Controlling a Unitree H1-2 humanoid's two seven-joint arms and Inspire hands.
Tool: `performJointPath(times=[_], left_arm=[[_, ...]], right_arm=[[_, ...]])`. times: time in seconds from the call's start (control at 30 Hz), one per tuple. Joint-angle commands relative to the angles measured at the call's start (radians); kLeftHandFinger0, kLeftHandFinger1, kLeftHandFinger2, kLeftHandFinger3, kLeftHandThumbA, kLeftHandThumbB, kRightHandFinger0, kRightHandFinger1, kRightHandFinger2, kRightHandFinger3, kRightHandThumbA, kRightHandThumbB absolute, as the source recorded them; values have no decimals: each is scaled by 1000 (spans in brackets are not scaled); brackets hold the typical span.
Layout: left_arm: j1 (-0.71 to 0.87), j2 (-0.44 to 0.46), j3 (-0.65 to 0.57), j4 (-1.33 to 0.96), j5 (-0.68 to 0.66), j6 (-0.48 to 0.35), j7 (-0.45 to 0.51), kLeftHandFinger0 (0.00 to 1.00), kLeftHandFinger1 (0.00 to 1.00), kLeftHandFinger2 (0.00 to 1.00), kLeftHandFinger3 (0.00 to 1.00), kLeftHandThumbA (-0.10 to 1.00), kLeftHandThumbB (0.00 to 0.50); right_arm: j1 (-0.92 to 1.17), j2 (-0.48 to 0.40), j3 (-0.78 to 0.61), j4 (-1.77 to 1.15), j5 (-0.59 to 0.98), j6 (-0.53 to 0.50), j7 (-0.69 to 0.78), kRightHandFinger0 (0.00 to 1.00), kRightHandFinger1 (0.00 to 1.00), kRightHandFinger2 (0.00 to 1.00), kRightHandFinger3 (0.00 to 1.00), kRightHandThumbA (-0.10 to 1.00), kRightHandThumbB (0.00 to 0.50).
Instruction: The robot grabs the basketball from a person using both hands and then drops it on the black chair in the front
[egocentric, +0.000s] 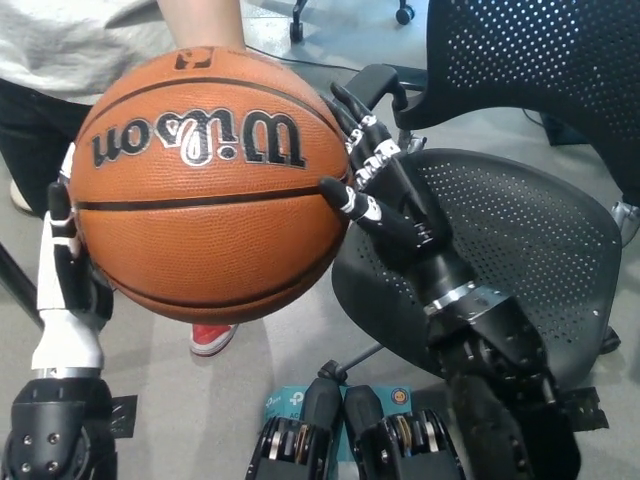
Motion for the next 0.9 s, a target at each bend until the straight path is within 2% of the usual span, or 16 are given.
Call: performJointPath(times=[0.0,0.03,0.07,0.17,0.2,0.27,0.3,0.33,0.4,0.43,0.5,0.53,0.6,0.7,0.77,0.87], left_arm=[[-76,-49,-121,-10,61,-17,-56,1000,1000,1000,1000,1000,136],[-79,-49,-128,-4,47,-22,-68,1000,1000,1000,1000,1000,121],[-81,-51,-130,-2,51,-15,-63,1000,1000,1000,1000,1000,138],[-83,-48,-134,0,51,-14,-58,1000,1000,1000,1000,1000,139],[-92,-37,-147,18,53,-47,-75,1000,1000,1000,1000,1000,98],[-92,-34,-150,18,50,-48,-72,1000,1000,1000,1000,1000,97],[-99,-41,-148,34,2,-67,-89,1000,1000,1000,1000,1000,102],[-101,-40,-151,39,7,-74,-87,1000,1000,1000,1000,1000,102],[-100,-38,-166,47,63,-90,-68,1000,1000,1000,1000,1000,128],[-99,-42,-170,45,64,-81,-65,1000,1000,1000,1000,1000,148],[-100,-44,-177,38,49,-67,-65,1000,1000,1000,1000,1000,158],[-100,-46,-182,32,44,-56,-65,1000,1000,1000,1000,1000,159],[-103,-49,-193,22,59,-46,-55,1000,1000,1000,1000,1000,127],[-130,-61,-203,31,56,-40,-45,1000,1000,1000,1000,1000,149],[-145,-54,-213,43,82,-62,-40,1000,1000,1000,1000,1000,127],[-173,-56,-227,39,81,-18,-30,1000,1000,1000,1000,1000,159]], right_arm=[[-45,134,145,109,-298,-179,-96,1000,1000,1000,1000,1000,227],[-49,148,145,137,-311,-201,-112,1000,1000,1000,1000,1000,224],[-53,153,142,150,-316,-216,-118,1000,1000,1000,1000,1000,232],[-56,157,139,160,-323,-231,-121,1000,1000,1000,1000,1000,229],[-74,158,133,167,-312,-229,-116,1000,1000,1000,1000,1000,242],[-76,160,131,172,-313,-237,-116,1000,1000,1000,1000,1000,242],[-83,161,129,173,-308,-227,-117,1000,1000,1000,1000,1000,269],[-84,162,129,175,-307,-229,-119,1000,1000,1000,1000,1000,271],[-82,163,132,172,-315,-235,-128,1000,1000,1000,1000,1000,263],[-80,162,133,171,-319,-239,-132,1000,1000,1000,1000,1000,260],[-80,159,139,171,-327,-244,-139,1000,1000,1000,1000,1000,253],[-79,157,142,166,-336,-242,-144,1000,1000,1000,1000,1000,244],[-82,154,144,163,-346,-247,-153,1000,1000,1000,1000,1000,245],[-92,147,143,148,-381,-250,-188,1000,1000,1000,1000,1000,251],[-98,147,136,148,-371,-251,-190,1000,1000,1000,1000,1000,258],[-116,139,122,144,-364,-258,-202,1000,1000,1000,1000,1000,268]])
